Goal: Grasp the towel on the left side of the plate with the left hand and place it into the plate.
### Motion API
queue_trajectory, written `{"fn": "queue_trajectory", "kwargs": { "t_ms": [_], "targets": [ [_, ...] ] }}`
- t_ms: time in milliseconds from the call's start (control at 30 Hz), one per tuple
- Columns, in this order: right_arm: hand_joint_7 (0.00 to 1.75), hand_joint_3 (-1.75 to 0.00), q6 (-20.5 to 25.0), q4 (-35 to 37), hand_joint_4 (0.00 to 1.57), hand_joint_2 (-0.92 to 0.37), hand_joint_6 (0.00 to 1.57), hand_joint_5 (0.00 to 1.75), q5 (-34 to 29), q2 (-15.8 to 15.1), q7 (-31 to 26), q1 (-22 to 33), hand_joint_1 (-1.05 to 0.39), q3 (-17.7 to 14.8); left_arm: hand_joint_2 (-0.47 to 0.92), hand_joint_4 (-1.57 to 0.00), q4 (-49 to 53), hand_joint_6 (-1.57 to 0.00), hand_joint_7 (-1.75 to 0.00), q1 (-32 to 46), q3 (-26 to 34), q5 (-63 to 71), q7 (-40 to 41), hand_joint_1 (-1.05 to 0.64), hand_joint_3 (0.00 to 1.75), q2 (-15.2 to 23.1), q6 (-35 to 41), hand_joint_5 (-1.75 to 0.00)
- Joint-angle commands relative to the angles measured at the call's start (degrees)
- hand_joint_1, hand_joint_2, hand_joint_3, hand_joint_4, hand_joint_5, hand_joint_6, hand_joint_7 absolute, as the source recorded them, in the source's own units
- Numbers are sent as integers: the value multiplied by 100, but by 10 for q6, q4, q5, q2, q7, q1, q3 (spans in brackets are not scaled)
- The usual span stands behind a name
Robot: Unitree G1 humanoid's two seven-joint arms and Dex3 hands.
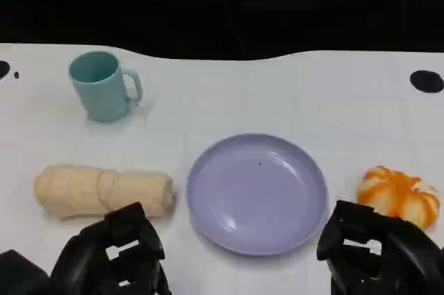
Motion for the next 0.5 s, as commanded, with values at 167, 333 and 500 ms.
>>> {"fn": "queue_trajectory", "kwargs": {
  "t_ms": [167,333,500],
  "targets": [
    [160,-107,-4,2,75,-67,57,175,-1,-2,-2,-4,-5,-3,41,-87,3,-85,-154,-4,11,-8,-11,-8,142,7,-1,-175],
    [160,-107,-2,1,75,-67,58,175,-1,-2,-3,-6,-5,-3,43,-86,1,-85,-154,-5,12,-2,-9,-7,141,7,0,-175],
    [160,-108,-9,7,74,-67,58,175,2,-3,2,-7,-4,-6,42,-85,6,-84,-155,-7,11,-2,-11,-7,143,5,-4,-175]
  ]
}}
